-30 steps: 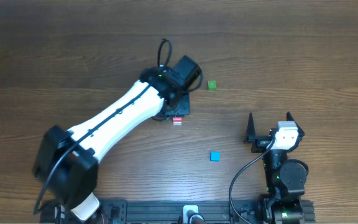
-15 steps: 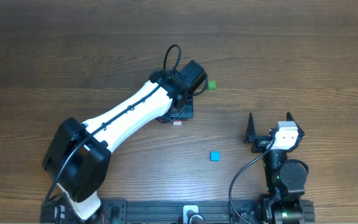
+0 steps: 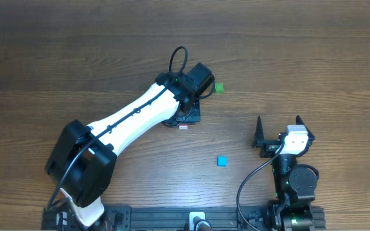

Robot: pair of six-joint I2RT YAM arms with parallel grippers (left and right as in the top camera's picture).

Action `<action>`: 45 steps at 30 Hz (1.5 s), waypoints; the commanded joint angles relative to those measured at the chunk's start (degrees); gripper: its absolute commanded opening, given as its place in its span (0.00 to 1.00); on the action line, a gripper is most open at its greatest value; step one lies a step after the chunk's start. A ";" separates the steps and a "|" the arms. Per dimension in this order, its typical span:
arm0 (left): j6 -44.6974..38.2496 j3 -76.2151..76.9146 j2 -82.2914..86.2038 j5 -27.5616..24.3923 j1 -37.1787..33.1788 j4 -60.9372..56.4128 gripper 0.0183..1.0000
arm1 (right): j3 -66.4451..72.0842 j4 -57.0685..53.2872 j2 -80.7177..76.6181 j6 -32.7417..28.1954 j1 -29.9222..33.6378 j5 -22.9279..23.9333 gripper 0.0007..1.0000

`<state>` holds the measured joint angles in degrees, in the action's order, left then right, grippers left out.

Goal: Stack Cubes

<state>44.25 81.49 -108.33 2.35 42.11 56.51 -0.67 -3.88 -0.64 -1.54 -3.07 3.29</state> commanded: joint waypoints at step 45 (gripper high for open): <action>1.20 1.14 -3.43 0.28 0.28 -0.94 0.08 | 0.37 -0.15 0.31 0.17 0.24 -0.48 0.99</action>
<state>44.66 81.65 -110.59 2.35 42.11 55.90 -0.67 -3.88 -0.64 -1.52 -3.07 3.29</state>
